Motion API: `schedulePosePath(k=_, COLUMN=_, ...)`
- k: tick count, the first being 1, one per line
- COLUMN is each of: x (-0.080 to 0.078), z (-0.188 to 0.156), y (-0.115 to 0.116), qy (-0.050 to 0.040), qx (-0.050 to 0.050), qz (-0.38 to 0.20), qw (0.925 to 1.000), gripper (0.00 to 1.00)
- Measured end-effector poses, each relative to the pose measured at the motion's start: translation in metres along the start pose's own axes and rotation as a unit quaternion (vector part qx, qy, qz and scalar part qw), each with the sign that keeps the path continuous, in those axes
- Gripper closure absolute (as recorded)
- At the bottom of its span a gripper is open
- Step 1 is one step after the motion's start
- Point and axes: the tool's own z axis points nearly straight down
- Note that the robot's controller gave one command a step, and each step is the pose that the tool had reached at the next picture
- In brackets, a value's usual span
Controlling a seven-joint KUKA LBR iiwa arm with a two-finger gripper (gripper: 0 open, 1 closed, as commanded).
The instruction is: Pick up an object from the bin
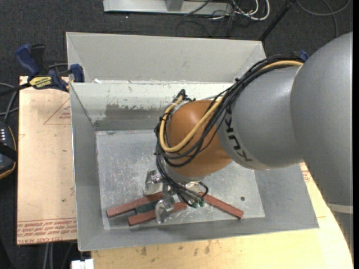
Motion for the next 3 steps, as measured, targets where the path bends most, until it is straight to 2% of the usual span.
schedulePosePath(k=3, x=0.000, z=-0.023, y=0.000, qy=0.0008, qx=0.000, qz=0.000, qw=1.0000, gripper=1.00)
